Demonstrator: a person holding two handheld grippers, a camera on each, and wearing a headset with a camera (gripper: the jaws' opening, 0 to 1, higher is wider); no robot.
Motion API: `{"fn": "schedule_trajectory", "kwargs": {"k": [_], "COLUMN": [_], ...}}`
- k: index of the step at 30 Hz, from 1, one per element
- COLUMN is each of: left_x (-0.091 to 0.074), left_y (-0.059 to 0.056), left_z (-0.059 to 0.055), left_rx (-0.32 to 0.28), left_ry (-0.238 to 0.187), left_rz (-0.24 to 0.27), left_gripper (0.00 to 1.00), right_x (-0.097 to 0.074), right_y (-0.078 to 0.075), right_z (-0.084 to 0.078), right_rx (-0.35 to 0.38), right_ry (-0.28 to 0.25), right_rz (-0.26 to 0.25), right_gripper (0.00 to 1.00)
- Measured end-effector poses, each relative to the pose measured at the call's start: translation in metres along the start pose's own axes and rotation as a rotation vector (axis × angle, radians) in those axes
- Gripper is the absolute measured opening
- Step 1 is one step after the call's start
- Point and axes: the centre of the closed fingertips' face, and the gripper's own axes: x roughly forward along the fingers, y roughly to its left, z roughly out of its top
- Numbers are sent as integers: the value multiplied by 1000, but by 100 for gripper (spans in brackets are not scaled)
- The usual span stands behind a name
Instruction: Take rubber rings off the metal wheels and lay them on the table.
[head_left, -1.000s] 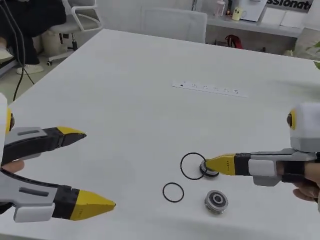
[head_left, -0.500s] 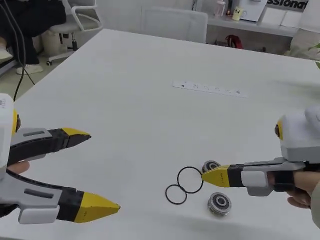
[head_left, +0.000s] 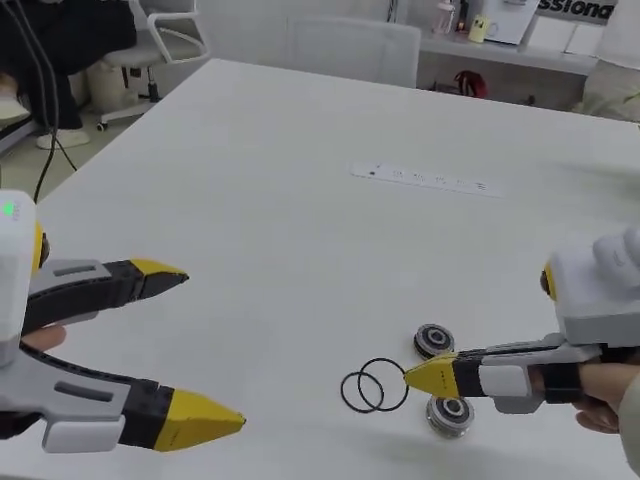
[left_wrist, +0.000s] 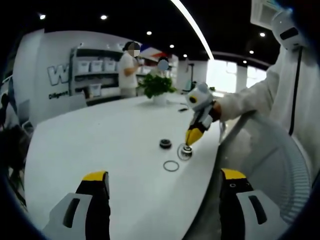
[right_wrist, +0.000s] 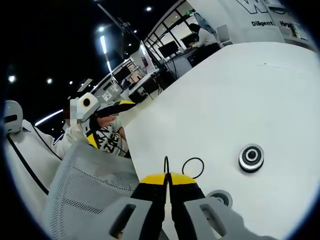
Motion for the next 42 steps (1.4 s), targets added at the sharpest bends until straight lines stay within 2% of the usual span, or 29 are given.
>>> {"fn": "schedule_trajectory", "kwargs": {"k": [10, 16, 20, 23, 33, 42], "left_x": [-2, -5, -2, 3, 8, 7], "left_y": [0, 4, 5, 3, 1, 2], "left_z": [-2, -6, -5, -4, -1, -1], "left_rx": [1, -14, -18, -12, -8, -9], "left_ry": [-5, -14, -23, -14, -15, -8], "left_rz": [-8, 1, 0, -11, -25, -13], "left_gripper": [92, 92, 93, 94, 94, 94], "right_x": [4, 12, 13, 12, 16, 12], "right_y": [-7, -7, -9, -11, -22, -39], "right_z": [-5, -6, -9, -11, -23, -19], "right_rx": [9, 17, 20, 26, 3, -22], "right_ry": [14, 19, 30, 32, 60, 42], "right_rz": [-26, -15, -15, -15, -59, -103], "right_gripper": [0, 0, 0, 0, 0, 0]}}
